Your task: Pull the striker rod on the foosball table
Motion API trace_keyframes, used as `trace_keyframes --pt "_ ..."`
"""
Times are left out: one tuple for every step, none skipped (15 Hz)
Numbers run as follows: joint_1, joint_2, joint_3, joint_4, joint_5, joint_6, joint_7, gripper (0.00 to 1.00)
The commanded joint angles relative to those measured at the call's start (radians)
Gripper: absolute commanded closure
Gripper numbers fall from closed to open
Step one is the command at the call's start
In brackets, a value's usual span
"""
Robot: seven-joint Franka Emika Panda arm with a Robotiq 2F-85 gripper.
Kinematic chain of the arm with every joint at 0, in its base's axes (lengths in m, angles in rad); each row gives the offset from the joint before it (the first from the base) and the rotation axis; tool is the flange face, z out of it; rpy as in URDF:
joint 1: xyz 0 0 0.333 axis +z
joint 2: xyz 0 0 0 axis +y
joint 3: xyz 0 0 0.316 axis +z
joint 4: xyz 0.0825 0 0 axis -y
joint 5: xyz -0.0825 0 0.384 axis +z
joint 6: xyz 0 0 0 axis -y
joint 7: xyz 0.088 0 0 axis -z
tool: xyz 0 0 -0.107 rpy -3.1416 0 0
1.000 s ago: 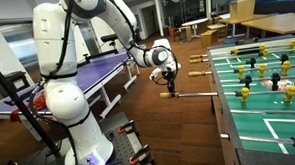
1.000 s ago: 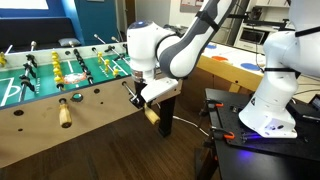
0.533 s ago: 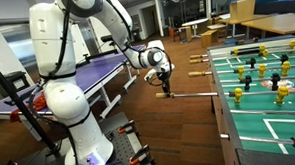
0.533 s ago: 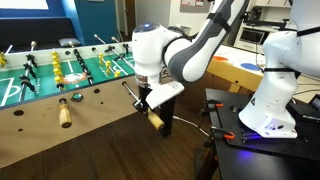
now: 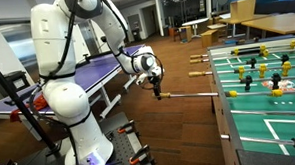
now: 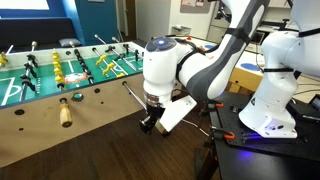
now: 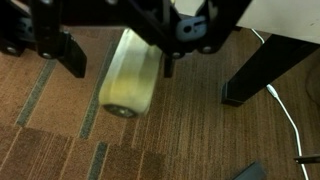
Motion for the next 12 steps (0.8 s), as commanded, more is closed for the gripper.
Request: trace_keyframes --pt "0.077 -0.088 0.027 -0.073 -0.019 0.084 0.114 0.00" --pt "0.088 -0.125 0.023 -0.104 -0.039 0.090 0.142 0.00" --pt "0.093 -0.154 0.029 -0.127 -0.053 0.086 0.160 0.00" --pt "0.095 -0.191 0.035 -0.154 -0.071 0.076 0.180 0.00" --pt "0.090 -0.229 0.053 -0.173 -0.074 0.067 0.186 0.00" --pt "0.075 -0.272 0.070 -0.195 -0.076 0.062 0.180 0.00" --pt "0.062 -0.306 0.088 -0.209 -0.073 0.054 0.174 0.00" --pt "0.046 -0.355 0.112 -0.229 -0.055 0.043 0.151 0.00" --pt "0.029 -0.395 0.129 -0.246 -0.044 0.036 0.137 0.00" --pt "0.010 -0.442 0.146 -0.269 -0.025 0.030 0.114 0.00" --pt "-0.009 -0.485 0.159 -0.289 -0.001 0.025 0.083 0.00" --pt "-0.028 -0.529 0.165 -0.307 0.027 0.016 0.053 0.00"
